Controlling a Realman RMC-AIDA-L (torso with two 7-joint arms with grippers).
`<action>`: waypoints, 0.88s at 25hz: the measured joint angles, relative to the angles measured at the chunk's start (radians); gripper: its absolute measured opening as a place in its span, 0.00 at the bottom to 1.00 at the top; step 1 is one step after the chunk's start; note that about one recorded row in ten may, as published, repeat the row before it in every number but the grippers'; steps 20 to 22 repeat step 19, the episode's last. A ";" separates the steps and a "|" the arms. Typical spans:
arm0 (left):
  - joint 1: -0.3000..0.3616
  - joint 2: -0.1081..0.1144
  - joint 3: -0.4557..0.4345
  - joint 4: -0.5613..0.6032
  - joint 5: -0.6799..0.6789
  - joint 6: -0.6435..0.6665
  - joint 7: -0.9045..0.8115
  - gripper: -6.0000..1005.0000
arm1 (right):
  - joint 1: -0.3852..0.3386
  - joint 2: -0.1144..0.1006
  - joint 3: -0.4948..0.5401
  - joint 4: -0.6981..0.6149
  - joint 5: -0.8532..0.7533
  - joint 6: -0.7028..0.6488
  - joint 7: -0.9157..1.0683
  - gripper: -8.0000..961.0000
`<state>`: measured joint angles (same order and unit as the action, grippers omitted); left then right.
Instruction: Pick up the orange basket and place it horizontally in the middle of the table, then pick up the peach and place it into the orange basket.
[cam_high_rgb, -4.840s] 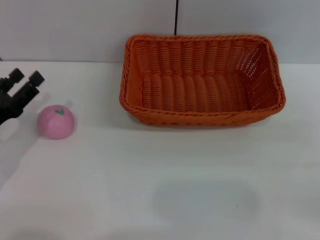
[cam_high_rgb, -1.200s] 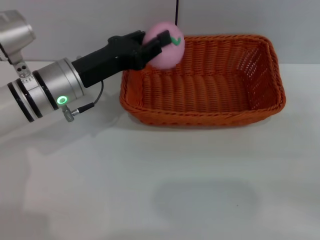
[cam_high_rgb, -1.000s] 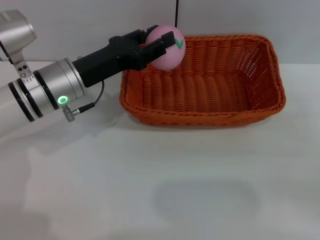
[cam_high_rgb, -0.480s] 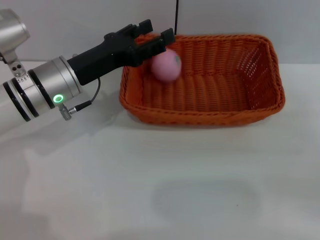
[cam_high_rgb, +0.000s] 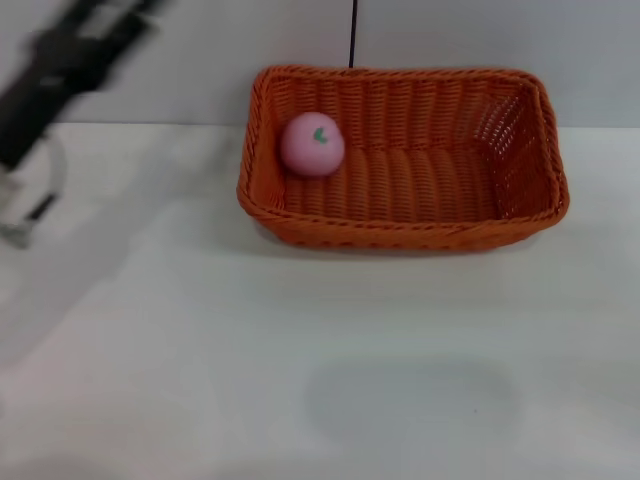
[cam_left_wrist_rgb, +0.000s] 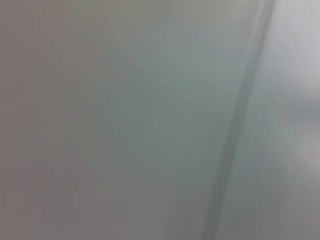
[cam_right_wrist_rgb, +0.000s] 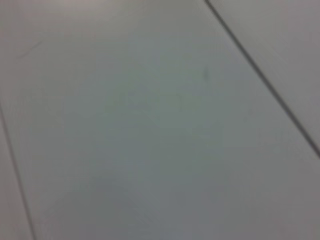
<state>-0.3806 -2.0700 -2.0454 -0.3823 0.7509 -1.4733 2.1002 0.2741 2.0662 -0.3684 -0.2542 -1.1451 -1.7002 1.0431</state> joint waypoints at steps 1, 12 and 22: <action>0.018 0.000 -0.005 0.022 -0.048 -0.029 0.036 0.81 | -0.001 0.000 0.015 0.006 0.001 0.000 0.000 0.61; 0.104 -0.002 -0.012 0.274 -0.483 -0.302 0.379 0.81 | -0.002 0.007 0.231 0.083 0.002 0.016 -0.065 0.61; 0.113 -0.002 -0.013 0.289 -0.508 -0.308 0.403 0.81 | 0.001 0.009 0.412 0.188 0.003 0.016 -0.258 0.61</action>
